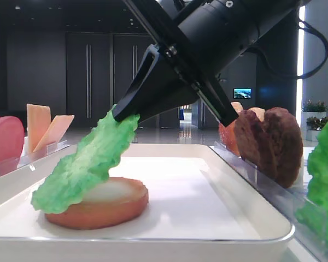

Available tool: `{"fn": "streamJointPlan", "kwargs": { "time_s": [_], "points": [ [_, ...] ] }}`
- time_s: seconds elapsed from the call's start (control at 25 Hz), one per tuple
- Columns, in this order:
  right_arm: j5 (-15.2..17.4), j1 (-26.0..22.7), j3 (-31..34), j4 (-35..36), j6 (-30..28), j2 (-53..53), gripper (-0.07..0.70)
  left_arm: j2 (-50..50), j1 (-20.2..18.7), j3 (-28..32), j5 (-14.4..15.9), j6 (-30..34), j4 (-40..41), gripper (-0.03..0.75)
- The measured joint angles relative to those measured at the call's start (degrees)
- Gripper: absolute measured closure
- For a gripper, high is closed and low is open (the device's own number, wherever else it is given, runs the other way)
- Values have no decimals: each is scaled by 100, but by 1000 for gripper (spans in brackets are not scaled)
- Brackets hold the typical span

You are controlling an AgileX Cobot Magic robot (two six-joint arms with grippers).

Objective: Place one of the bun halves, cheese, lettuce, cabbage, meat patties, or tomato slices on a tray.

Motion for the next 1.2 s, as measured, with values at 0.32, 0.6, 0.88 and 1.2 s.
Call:
{"fn": "streamJointPlan", "kwargs": {
  "time_s": [0.32,0.6,0.88,1.2],
  "points": [
    [-48,0,0,-160,71,0,593,0,0,0,0,0,0,244],
    [-124,0,0,-160,71,0,356,0,0,0,0,0,0,244],
    [-311,0,0,-166,60,-20,20,0,0,0,0,0,0,244],
    [-578,-152,0,-592,43,-754,17,0,0,0,0,0,0,244]
  ]
}}
